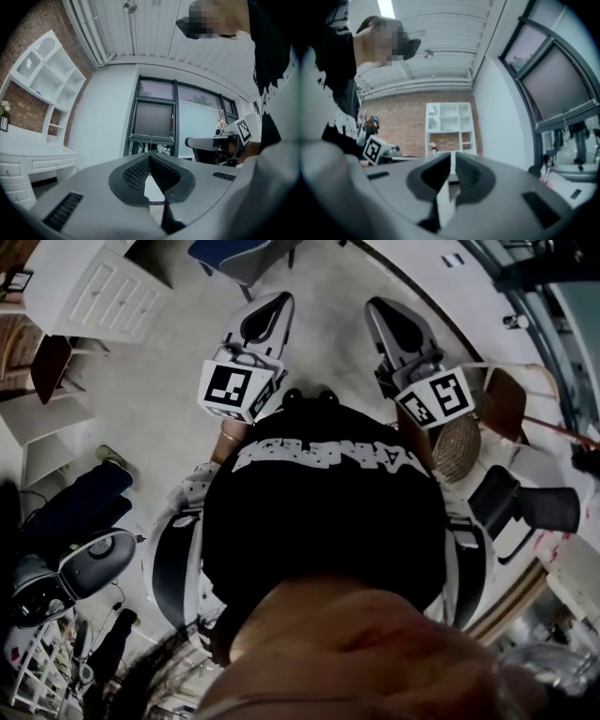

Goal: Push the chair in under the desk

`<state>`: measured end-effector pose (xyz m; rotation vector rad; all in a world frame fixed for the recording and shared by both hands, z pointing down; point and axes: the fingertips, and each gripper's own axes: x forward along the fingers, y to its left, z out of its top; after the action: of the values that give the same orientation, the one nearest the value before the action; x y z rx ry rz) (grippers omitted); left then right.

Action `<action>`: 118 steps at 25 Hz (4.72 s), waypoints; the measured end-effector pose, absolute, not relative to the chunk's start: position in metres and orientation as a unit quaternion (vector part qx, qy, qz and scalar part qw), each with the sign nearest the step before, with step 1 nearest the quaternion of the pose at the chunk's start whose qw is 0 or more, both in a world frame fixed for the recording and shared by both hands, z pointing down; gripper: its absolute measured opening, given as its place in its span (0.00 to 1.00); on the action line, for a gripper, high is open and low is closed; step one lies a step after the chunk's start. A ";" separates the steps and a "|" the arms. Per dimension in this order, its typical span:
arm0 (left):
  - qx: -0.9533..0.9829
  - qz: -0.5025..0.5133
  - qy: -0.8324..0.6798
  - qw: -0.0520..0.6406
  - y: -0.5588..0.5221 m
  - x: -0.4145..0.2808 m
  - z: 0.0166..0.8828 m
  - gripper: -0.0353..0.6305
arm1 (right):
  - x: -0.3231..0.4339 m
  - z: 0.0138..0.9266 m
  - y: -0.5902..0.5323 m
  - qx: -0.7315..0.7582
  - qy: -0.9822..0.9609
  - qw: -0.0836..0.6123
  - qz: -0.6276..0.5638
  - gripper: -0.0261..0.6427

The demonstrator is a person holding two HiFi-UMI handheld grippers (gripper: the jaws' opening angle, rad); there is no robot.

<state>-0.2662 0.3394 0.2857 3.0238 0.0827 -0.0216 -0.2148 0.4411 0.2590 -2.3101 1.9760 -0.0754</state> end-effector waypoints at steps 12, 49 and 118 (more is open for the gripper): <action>0.996 -0.003 0.072 0.059 0.374 -0.225 0.301 0.10 | -0.190 0.282 0.485 -0.792 0.608 0.036 -0.038 0.09; 0.997 0.034 -0.072 -0.009 0.318 -0.073 0.287 0.10 | 0.010 0.286 0.401 -0.687 0.721 0.085 -0.034 0.09; 0.928 0.225 -0.295 0.027 0.149 -0.019 0.440 0.22 | 0.108 0.413 0.187 -0.452 0.878 -0.123 -0.099 0.20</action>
<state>-0.0191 0.1487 0.4397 2.8669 -0.9103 0.6959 0.1085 0.1868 0.4130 -1.5434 2.9982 -0.3383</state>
